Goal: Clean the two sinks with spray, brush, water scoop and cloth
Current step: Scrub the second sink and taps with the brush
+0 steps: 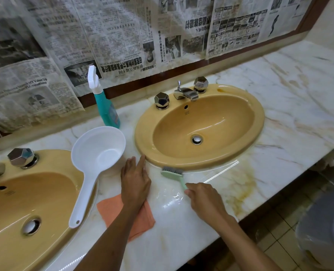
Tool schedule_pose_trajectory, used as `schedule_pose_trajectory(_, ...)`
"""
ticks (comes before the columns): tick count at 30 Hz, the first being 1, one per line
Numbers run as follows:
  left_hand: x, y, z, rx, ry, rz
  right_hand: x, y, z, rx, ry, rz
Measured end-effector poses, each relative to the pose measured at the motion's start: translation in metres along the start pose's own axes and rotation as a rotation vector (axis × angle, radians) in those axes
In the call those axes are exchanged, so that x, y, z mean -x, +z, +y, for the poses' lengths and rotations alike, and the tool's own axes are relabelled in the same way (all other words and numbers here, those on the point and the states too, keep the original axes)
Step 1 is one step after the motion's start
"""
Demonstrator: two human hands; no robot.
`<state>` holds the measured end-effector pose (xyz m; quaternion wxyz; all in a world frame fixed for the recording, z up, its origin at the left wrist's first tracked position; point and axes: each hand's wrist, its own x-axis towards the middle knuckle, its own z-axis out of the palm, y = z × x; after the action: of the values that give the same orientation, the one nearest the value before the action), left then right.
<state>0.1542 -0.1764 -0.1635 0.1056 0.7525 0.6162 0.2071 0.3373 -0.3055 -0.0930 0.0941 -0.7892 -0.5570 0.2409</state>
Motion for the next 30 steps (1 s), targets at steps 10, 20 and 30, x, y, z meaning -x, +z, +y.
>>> schedule_pose_trajectory(10,0.002,-0.007,0.006,-0.026,0.011,-0.018,-0.013,-0.003,-0.029,-0.025,0.044,0.021)
schedule_pose_trajectory(20,0.002,-0.013,0.011,-0.058,0.026,-0.013,-0.025,-0.024,-0.06,-0.004,0.056,0.042)
schedule_pose_trajectory(30,0.002,-0.011,0.008,-0.063,0.007,-0.052,-0.004,-0.001,-0.047,0.079,0.016,-0.105)
